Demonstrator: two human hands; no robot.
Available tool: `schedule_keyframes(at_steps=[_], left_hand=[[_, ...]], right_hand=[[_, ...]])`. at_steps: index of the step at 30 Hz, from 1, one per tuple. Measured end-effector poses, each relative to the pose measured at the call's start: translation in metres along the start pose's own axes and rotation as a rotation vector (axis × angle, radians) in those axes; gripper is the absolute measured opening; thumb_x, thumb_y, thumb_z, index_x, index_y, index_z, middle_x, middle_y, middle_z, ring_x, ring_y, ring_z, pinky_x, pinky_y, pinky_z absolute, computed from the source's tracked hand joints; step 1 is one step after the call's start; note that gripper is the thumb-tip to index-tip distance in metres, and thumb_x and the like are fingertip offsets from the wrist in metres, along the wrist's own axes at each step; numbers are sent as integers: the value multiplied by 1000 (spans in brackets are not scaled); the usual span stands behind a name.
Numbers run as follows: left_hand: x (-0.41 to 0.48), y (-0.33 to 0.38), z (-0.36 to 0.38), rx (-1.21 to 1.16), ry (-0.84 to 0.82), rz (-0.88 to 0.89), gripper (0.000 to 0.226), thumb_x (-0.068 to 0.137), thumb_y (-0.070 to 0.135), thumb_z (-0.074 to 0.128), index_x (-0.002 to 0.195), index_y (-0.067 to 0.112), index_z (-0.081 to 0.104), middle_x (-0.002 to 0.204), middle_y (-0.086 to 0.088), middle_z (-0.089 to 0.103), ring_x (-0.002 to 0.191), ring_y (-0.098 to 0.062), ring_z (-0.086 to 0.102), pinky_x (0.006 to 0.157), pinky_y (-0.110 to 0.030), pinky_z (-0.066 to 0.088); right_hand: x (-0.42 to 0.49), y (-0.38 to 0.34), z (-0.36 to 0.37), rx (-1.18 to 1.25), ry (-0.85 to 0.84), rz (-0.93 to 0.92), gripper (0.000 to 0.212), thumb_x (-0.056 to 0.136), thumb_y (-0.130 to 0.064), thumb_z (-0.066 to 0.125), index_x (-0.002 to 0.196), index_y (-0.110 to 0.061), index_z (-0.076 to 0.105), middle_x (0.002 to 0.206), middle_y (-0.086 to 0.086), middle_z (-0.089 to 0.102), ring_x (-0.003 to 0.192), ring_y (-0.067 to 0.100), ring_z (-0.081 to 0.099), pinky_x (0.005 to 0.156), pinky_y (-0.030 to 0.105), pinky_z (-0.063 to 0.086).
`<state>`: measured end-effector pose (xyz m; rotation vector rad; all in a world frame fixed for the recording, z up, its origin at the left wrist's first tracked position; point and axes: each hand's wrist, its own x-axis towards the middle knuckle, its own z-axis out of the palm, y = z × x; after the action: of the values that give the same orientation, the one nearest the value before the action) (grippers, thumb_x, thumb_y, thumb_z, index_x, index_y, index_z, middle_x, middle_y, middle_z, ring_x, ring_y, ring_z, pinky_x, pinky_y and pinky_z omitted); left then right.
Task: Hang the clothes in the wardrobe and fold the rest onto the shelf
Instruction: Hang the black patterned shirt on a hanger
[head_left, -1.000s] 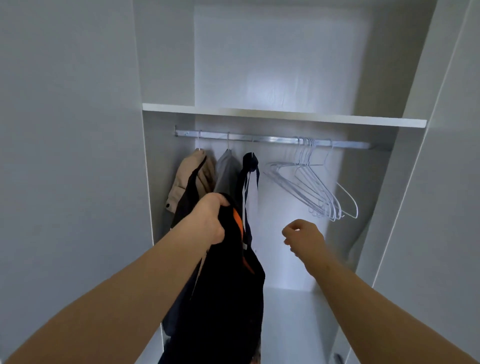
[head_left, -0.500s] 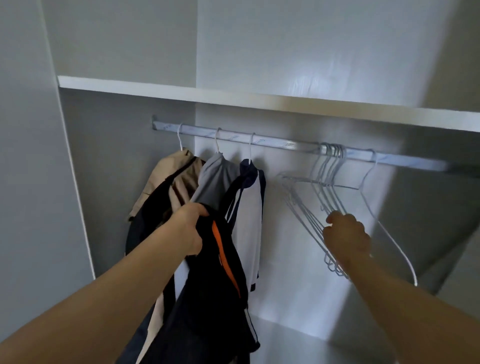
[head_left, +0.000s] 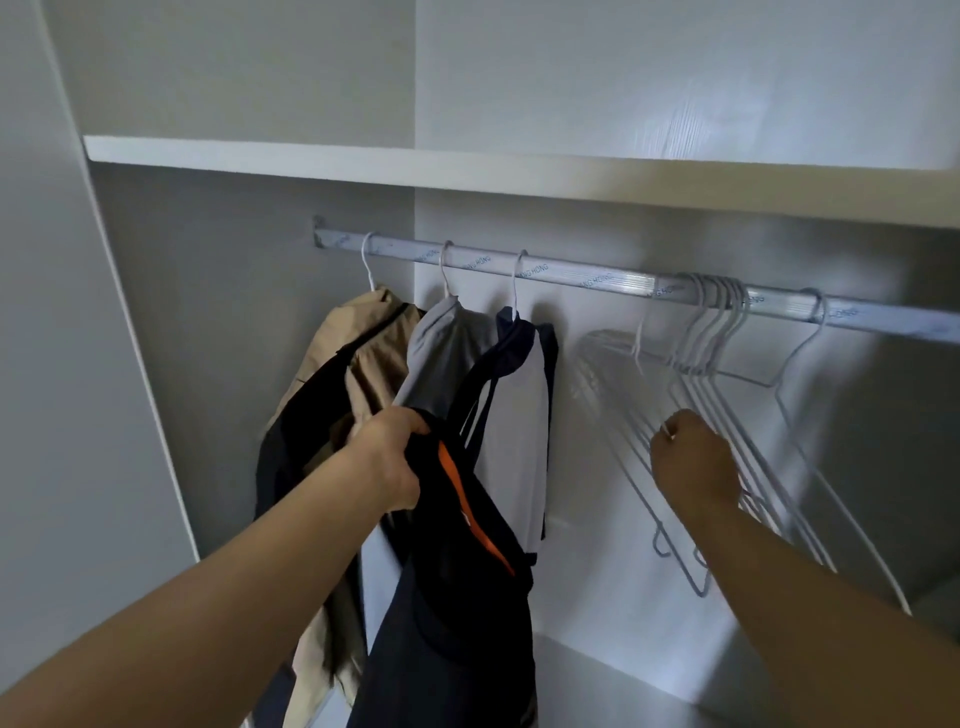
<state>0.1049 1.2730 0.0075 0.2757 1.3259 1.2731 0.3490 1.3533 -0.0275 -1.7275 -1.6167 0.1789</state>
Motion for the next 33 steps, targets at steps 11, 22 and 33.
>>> schedule_keyframes(at_steps=[11, 22, 33], left_hand=[[-44, 4, -57, -5, -29, 44, 19, 90, 8, 39, 79, 4, 54, 74, -9, 54, 65, -24, 50, 72, -34, 47], [-134, -25, -203, 92, -99, 113, 39, 92, 6, 37, 127, 0, 53, 127, -15, 54, 113, -29, 53, 101, -39, 42], [-284, -64, -346, 278, -179, 96, 25, 90, 2, 38, 66, 2, 41, 71, -9, 39, 65, -23, 40, 86, -31, 40]], right_hand=[[-88, -54, 5, 395, 37, 97, 13, 88, -10, 51, 76, -11, 49, 64, 1, 50, 54, 12, 44, 46, 23, 30], [-339, -121, -9, 377, 162, 304, 23, 80, -10, 55, 65, -13, 37, 57, -3, 36, 51, 12, 29, 48, 25, 27], [-570, -190, -74, 358, 193, 325, 36, 80, -7, 56, 56, -13, 29, 53, 0, 26, 53, 15, 23, 50, 26, 22]])
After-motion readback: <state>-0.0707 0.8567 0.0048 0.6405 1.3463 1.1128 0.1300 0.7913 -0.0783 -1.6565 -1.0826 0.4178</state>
